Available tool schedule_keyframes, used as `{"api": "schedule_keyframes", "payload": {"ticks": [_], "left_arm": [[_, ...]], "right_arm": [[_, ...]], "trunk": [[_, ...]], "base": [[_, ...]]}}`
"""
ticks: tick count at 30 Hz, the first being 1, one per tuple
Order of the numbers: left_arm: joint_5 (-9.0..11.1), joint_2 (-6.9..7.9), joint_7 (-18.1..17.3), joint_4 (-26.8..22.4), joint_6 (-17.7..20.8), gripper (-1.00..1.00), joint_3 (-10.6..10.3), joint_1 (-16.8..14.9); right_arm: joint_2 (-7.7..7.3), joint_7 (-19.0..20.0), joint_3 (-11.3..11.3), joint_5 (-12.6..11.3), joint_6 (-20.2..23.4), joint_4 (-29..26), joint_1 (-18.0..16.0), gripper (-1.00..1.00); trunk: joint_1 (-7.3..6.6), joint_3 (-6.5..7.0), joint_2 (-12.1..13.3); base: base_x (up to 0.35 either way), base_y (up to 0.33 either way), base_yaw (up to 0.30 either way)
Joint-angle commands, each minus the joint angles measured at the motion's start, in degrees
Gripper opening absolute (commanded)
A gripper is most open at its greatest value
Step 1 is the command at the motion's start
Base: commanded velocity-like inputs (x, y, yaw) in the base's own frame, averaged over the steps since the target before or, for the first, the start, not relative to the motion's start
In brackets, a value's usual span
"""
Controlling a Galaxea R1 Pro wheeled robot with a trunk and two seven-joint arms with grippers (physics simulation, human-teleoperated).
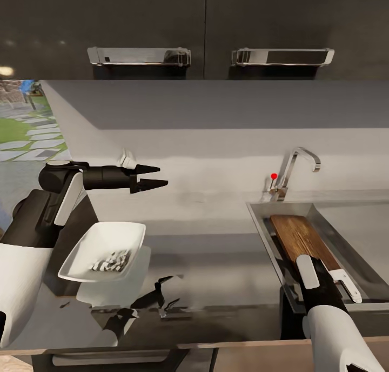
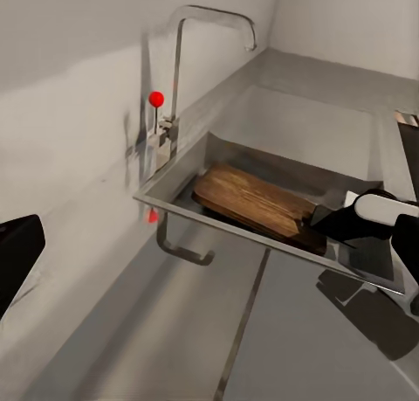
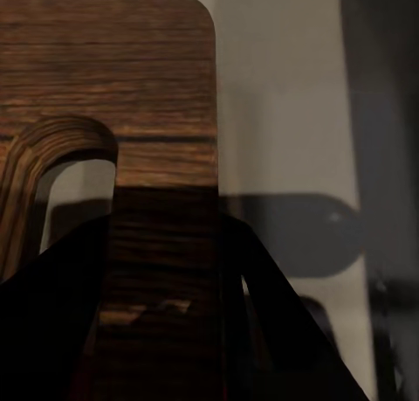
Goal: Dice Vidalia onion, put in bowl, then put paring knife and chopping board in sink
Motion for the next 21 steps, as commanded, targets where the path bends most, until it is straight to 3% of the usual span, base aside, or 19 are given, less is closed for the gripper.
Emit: {"api": "schedule_keyframes", "payload": {"ticks": [1, 21], "left_arm": [[0.4, 0.06, 0.1, 0.0, 0.4, 1.0, -0.1, -0.1], [0.3, 0.07, 0.1, 0.0, 0.4, 1.0, -0.1, -0.1]], "right_arm": [[-0.02, -0.6, -0.1, -0.4, -0.6, -0.1, 0.0, -1.0], [-0.02, -0.8, -0.1, -0.4, -0.5, -0.1, 0.0, -1.0]], "trunk": [[0.0, -0.08, 0.0], [0.0, -0.08, 0.0]], "base": [[0.0, 0.0, 0.0], [0.0, 0.0, 0.0]]}}
